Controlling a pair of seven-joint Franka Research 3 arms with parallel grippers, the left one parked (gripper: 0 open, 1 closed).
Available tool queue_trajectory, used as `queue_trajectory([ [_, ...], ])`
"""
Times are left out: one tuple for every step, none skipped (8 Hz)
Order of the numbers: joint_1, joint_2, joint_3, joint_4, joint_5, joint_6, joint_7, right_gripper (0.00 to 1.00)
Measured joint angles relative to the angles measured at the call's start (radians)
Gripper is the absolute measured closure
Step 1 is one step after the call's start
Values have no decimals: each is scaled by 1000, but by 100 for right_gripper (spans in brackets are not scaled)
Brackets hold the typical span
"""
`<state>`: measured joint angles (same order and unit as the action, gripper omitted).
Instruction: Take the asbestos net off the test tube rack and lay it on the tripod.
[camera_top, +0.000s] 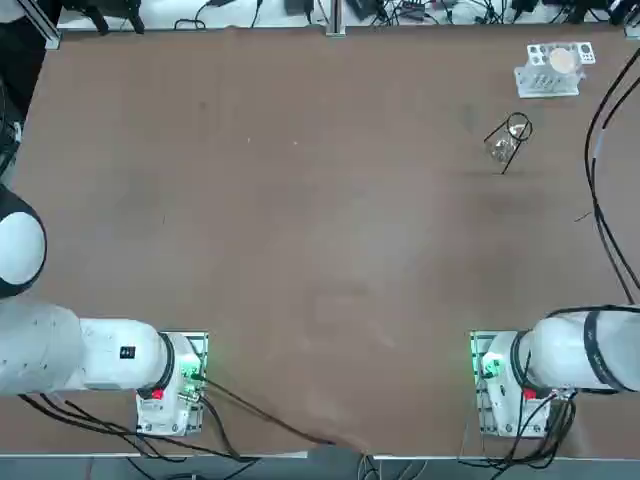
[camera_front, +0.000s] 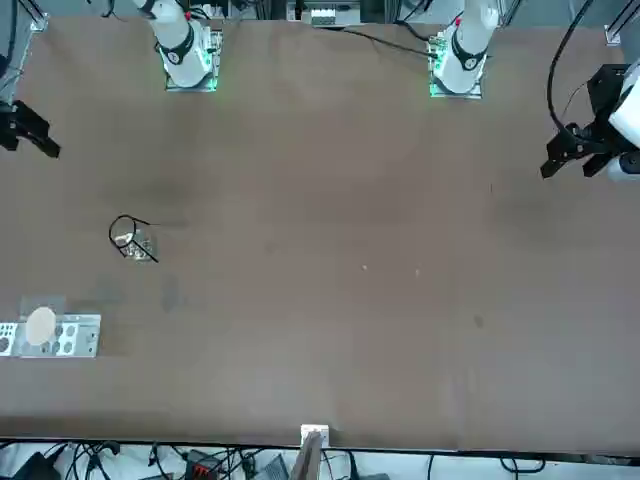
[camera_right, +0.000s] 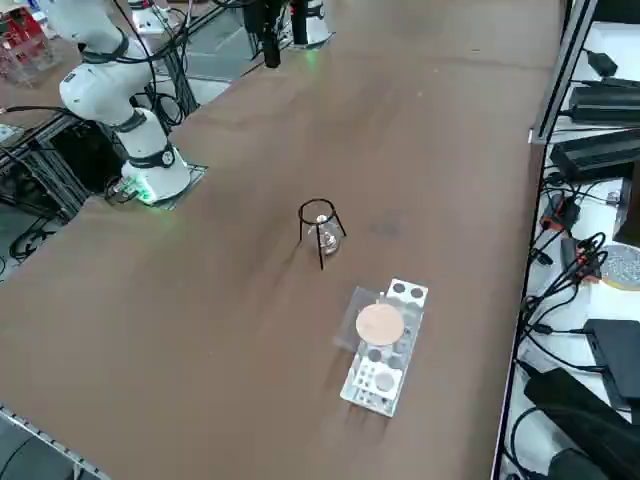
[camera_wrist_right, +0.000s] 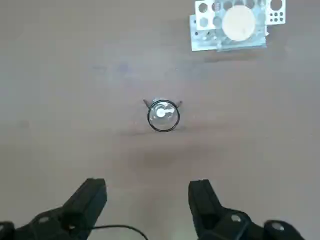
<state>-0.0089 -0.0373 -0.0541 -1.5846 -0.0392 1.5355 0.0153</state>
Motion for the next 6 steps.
queue_trajectory([
  [0,0,5,0,0,-1,0,0],
  [0,0,6,0,0,-2,0,0],
  [-1,0,5,0,0,-2,0,0],
  [-2,0,5,0,0,-2,0,0],
  [-3,2,3,0,-2,3,0,0],
  [-5,8,-1,0,-3,17,-2,0],
])
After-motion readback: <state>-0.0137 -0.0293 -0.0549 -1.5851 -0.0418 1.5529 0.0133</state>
